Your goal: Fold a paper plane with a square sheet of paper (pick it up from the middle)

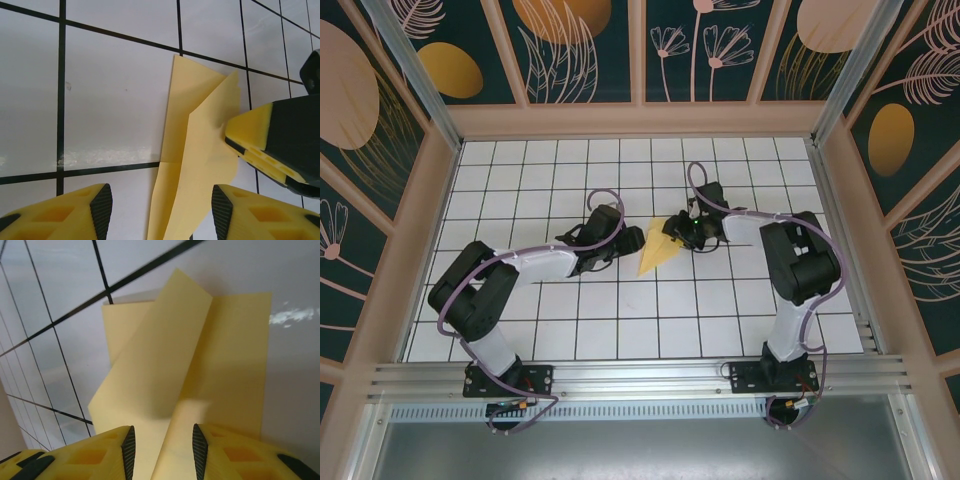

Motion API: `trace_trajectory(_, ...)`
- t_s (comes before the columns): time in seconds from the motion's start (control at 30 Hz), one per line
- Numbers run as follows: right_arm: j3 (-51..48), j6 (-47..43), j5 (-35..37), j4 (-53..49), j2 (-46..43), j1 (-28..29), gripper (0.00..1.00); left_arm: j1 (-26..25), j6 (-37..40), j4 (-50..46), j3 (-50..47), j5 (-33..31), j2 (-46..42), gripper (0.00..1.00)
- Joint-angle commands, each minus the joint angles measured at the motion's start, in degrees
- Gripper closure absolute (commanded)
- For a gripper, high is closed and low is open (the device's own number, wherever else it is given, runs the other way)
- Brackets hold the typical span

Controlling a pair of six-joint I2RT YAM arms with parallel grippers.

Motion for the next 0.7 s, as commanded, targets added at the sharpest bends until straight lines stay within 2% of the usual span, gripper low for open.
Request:
trace_trajectory(0.0,1.99,1.05,0.59,0.46,1.26,0.72,0.62,0.43,-1.07,0.15,-0.81,-0.41,-0.11,0.42)
trace_trajectory(0.53,1.18,1.39,-7.68,7.23,2.97,1.5,0.68,1.78,-2.62,1.65,-2.25,1.45,0.23,0.39)
trace_trajectory(0.67,-0.69,1.87,-8.61,10.25,2.72,2.04,0.71,2.82,-3.34,2.09,-3.3,2.1,-0.64,0.33)
